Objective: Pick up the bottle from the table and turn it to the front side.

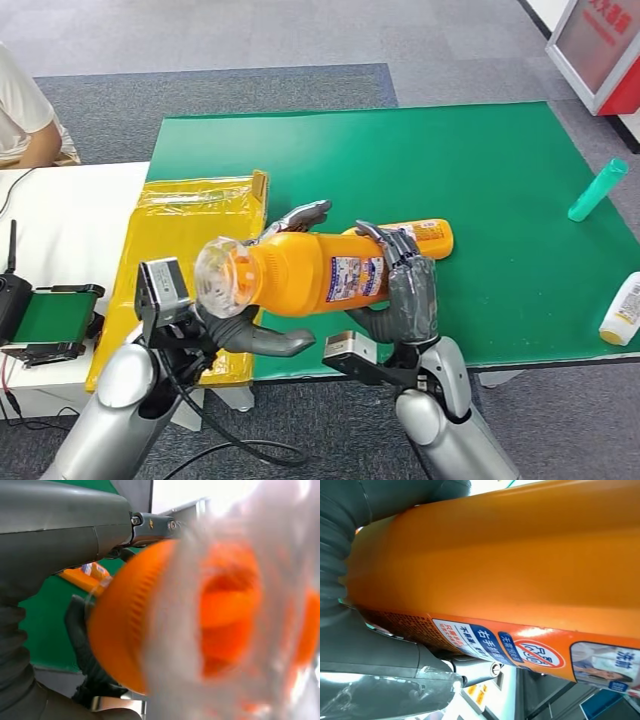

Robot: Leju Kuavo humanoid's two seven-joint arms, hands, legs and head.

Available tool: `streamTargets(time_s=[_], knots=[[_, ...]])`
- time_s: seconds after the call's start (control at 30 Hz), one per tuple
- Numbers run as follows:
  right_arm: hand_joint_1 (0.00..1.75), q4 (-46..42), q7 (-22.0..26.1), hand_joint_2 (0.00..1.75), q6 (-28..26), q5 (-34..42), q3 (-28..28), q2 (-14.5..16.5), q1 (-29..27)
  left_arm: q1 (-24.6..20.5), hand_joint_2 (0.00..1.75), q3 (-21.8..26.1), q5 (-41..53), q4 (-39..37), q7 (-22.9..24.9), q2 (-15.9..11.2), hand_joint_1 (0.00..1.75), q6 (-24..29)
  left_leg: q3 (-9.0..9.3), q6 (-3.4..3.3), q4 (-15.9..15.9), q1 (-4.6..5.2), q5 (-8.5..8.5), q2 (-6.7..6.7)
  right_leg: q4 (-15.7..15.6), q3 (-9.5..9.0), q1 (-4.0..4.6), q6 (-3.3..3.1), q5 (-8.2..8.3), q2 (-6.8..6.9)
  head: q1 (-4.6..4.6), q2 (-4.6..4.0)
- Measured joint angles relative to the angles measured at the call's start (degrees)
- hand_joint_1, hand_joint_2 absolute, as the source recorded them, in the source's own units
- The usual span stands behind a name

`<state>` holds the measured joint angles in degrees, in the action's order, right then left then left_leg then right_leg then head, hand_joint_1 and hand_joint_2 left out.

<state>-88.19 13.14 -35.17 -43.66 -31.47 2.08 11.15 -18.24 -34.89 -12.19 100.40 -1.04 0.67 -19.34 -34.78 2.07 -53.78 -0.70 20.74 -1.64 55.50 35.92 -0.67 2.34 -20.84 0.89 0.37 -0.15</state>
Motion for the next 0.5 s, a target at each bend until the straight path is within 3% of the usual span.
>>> streamTargets(time_s=[0.43,0.47,0.5], knots=[[1.75,-0.5,-2.7,1.75,3.7,-1.6,-0.2,0.2,-0.4,-0.4,1.75,-0.3,4.2,-1.7,-2.6,-0.3,0.00,-0.1,-0.01,0.00,0.0,0.00,0.00,0.00,0.0,0.01,0.00,0.00,0.00,0.00,0.00,0.00],[1.75,-0.7,-2.9,1.75,4.0,-1.7,-0.2,0.2,-0.5,-0.4,1.75,-0.2,4.5,-1.8,-2.9,-0.3,0.06,-0.1,-0.01,0.00,0.0,0.00,0.00,0.00,0.0,0.01,0.00,0.00,0.00,0.00,0.00,0.00],[1.75,-0.9,-3.0,1.75,4.3,-1.7,-0.2,0.2,-0.6,-0.4,1.75,-0.1,4.8,-1.8,-3.1,-0.3,0.50,-0.1,-0.01,0.00,0.0,0.00,0.00,0.00,0.0,0.01,0.00,0.00,-0.01,0.00,0.00,0.00]])
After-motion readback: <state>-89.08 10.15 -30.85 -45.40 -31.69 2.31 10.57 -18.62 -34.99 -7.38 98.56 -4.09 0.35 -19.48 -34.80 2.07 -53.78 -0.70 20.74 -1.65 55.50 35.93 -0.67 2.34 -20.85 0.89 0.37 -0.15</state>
